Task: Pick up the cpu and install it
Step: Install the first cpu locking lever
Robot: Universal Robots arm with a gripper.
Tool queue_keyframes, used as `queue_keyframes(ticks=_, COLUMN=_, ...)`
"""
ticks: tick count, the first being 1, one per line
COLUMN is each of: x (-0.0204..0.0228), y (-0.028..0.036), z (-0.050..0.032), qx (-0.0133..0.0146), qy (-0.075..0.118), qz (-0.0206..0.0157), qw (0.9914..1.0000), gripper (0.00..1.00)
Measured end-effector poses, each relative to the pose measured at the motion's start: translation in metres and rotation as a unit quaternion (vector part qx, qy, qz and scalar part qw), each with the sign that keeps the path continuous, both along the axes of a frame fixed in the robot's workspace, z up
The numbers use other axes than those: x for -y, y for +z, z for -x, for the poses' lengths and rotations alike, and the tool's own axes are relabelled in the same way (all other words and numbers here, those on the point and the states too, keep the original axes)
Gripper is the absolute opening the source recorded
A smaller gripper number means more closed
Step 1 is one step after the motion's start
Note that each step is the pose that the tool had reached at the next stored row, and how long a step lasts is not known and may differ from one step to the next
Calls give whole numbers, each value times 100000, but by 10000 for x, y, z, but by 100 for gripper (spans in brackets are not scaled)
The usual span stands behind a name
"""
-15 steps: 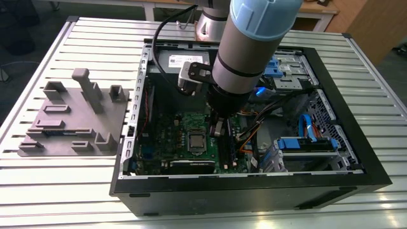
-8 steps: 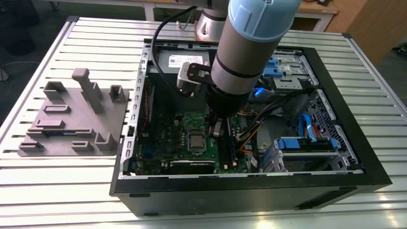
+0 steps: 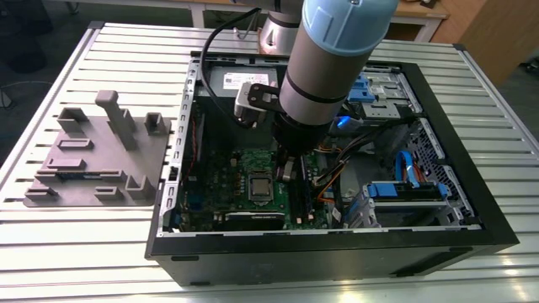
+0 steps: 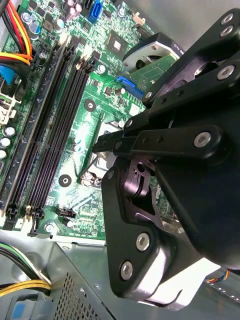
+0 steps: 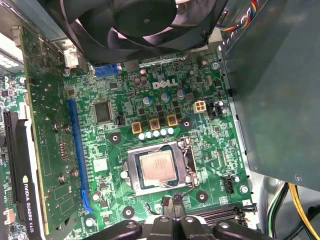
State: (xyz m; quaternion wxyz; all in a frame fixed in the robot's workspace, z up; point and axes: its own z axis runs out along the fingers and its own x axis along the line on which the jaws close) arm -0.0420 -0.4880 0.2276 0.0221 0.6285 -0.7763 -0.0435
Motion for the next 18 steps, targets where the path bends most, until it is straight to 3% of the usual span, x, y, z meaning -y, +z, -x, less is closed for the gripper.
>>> queue_keyframes(ticks=7, x=6, y=-7, z=43, qx=14, qy=1018, qz=-2, qw=99995, gripper=10)
queue_keyframes(ticks=18, x=33, y=-12, z=25, qx=37, qy=2257, qz=48, qw=99975, gripper=10)
